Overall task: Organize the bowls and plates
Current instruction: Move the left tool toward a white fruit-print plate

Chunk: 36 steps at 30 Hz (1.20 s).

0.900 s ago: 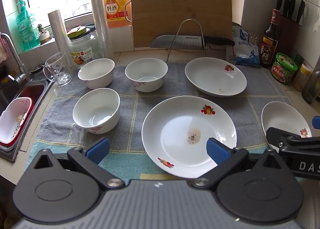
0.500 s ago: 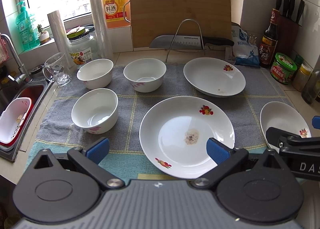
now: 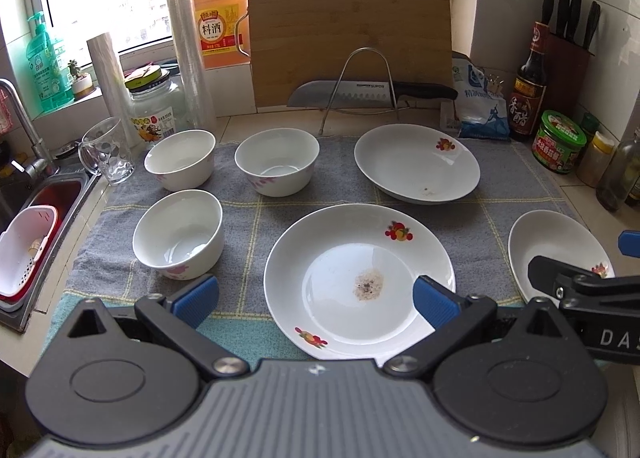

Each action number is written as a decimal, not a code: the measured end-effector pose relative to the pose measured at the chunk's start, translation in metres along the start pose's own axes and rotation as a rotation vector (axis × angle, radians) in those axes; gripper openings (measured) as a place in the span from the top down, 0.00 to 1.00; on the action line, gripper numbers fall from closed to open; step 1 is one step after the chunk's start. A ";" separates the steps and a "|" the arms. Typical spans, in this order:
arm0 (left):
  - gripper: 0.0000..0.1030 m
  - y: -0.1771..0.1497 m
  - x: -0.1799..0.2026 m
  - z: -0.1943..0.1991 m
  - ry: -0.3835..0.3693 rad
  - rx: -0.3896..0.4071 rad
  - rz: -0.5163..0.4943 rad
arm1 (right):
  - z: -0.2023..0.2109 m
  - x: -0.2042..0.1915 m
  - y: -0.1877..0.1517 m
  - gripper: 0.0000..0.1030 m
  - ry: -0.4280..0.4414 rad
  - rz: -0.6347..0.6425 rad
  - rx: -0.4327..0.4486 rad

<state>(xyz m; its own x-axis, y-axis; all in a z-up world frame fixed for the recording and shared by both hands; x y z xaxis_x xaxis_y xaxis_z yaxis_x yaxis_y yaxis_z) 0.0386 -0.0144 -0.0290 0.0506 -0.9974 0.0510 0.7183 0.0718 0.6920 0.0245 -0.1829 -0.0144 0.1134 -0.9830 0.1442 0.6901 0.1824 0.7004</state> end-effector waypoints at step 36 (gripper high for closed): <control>0.01 0.006 0.119 -0.030 -0.187 0.039 -0.158 | -0.073 0.105 -0.143 0.00 0.053 -0.001 -0.132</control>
<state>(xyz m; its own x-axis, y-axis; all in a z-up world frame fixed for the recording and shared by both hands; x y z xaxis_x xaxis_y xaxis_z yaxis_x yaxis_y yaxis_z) 0.0702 -0.1322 -0.0404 -0.1924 -0.9788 0.0696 0.6796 -0.0817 0.7290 -0.0098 -0.3140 -0.1504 0.1480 -0.9835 0.1044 0.7778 0.1809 0.6019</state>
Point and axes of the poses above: each gripper's, at about its wrist camera, not at the fingertips, and z roughly against the way its jaws point, x to its right, y to its top, the point moved 6 cm from there along -z, roughly the way its jaws point, and after that the axes turned 8 degrees about z, right-handed, at the moved point
